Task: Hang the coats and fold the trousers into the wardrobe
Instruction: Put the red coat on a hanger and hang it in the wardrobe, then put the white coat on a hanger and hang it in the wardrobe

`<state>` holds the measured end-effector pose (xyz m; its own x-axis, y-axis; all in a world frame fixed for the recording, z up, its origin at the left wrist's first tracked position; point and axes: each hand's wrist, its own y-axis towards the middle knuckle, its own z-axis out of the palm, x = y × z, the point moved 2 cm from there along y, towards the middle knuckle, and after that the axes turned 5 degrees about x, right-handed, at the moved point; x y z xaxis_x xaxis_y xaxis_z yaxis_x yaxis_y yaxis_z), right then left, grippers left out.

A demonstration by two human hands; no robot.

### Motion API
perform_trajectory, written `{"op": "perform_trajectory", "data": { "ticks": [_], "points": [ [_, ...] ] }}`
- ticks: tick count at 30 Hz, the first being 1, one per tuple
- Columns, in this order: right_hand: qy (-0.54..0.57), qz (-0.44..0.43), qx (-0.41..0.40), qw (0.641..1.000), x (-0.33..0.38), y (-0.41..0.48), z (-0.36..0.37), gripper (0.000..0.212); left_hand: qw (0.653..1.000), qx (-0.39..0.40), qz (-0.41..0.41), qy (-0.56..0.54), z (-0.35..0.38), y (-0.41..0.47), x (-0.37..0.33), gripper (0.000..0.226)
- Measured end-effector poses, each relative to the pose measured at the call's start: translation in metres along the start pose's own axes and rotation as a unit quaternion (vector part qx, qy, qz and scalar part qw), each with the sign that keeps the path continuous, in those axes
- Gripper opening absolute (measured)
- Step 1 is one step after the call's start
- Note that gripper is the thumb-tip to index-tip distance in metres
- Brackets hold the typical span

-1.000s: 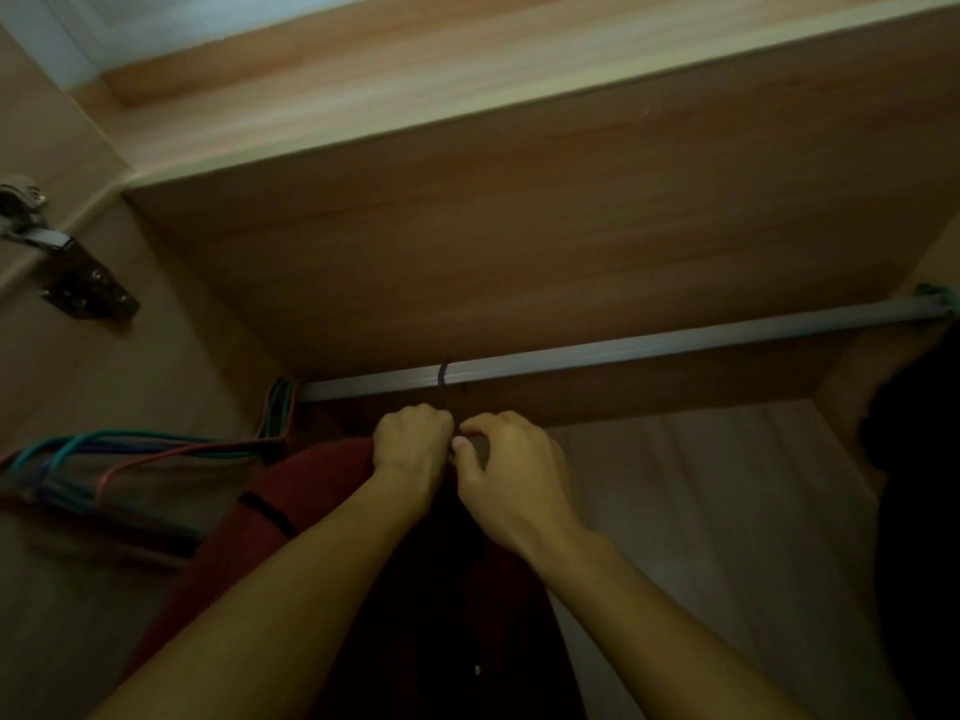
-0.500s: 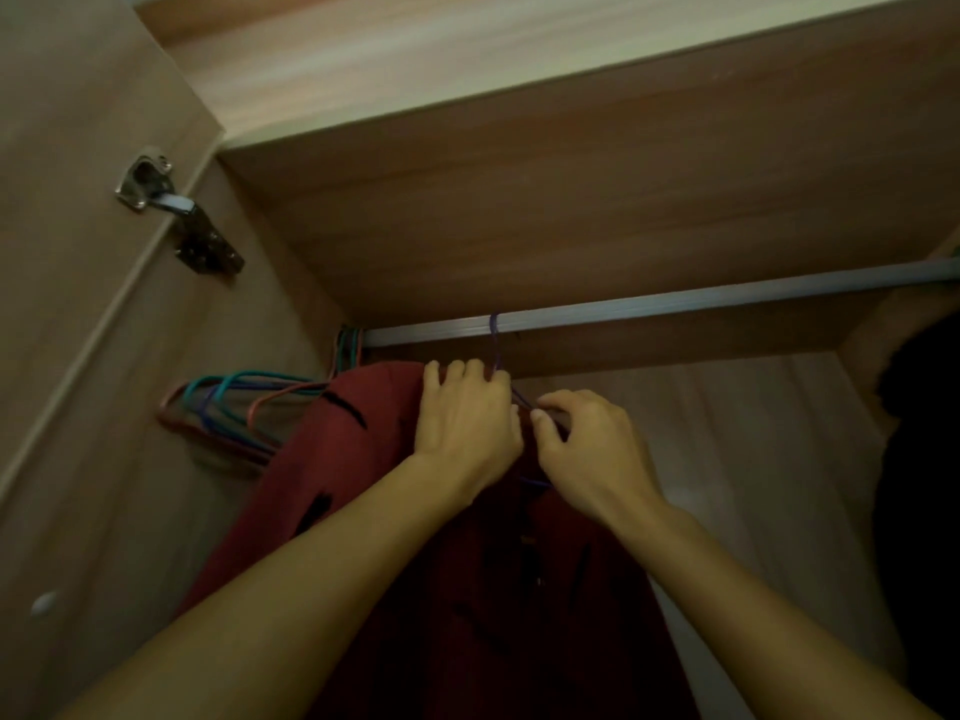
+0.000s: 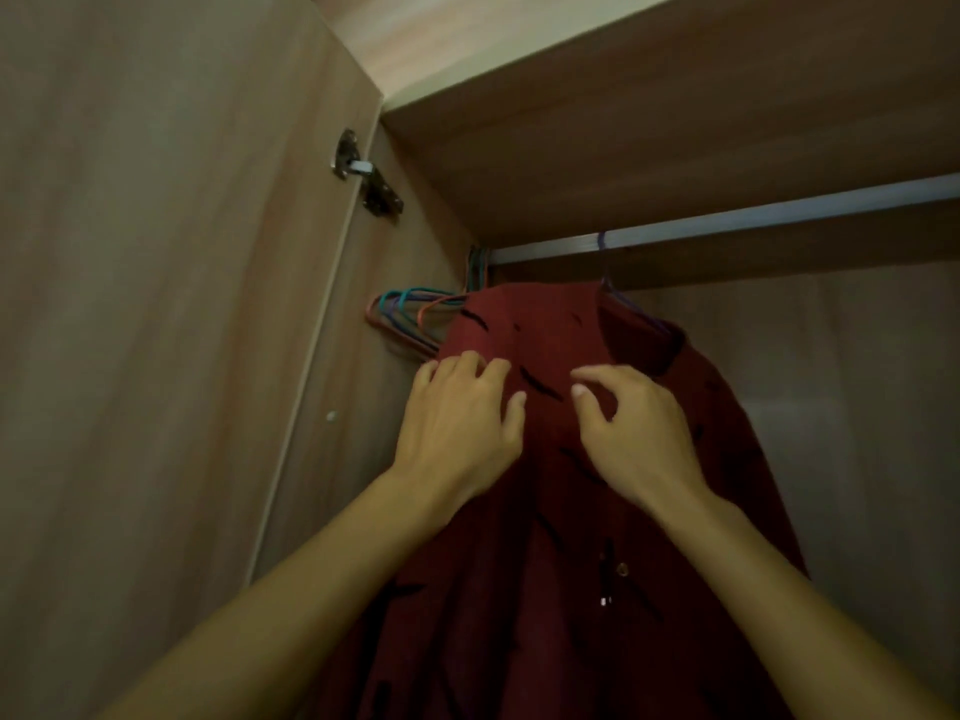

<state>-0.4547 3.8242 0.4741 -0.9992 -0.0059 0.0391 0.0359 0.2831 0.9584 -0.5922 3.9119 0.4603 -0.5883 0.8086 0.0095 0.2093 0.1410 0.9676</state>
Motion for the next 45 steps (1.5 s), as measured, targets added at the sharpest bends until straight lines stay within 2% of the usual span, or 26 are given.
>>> {"op": "perform_trajectory", "data": {
  "ticks": [4,8,13,19,24,28,31,35,39,45],
  "points": [
    [0.075,-0.024,0.021,0.997,0.025,-0.048,0.009,0.024,0.998,0.017,-0.053,0.015,-0.027,-0.061,0.001,0.047],
    [0.159,-0.016,0.056,0.986,0.058,-0.086,0.02,0.025,0.99,0.077,-0.088,0.08,-0.066,-0.124,0.003,0.047],
    [0.269,-0.014,0.107,0.957,0.122,-0.132,0.034,0.031,0.957,0.159,-0.171,0.172,-0.139,-0.197,0.018,0.048],
    [0.358,-0.039,0.159,0.919,0.222,-0.201,0.039,0.031,0.928,0.15,-0.25,0.231,-0.237,-0.285,0.045,0.047],
    [0.435,-0.081,0.207,0.873,0.319,-0.258,0.035,0.035,0.897,0.159,-0.311,0.272,-0.327,-0.356,0.065,0.053],
    [0.503,-0.124,0.234,0.823,0.406,-0.302,0.024,0.032,0.857,0.212,-0.333,0.331,-0.41,-0.416,0.06,0.064],
    [0.542,-0.171,0.265,0.778,0.481,-0.344,0.01,0.039,0.822,0.232,-0.351,0.383,-0.479,-0.462,0.047,0.066],
    [0.561,-0.217,0.32,0.732,0.575,-0.409,-0.018,0.047,0.763,0.228,-0.43,0.425,-0.563,-0.524,0.037,0.067],
    [0.583,-0.258,0.357,0.683,0.657,-0.467,-0.046,0.045,0.703,0.235,-0.495,0.453,-0.641,-0.583,0.029,0.069],
    [0.629,-0.31,0.394,0.594,0.763,-0.529,-0.091,0.043,0.644,0.179,-0.579,0.468,-0.741,-0.652,0.01,0.068]
  ]
}}
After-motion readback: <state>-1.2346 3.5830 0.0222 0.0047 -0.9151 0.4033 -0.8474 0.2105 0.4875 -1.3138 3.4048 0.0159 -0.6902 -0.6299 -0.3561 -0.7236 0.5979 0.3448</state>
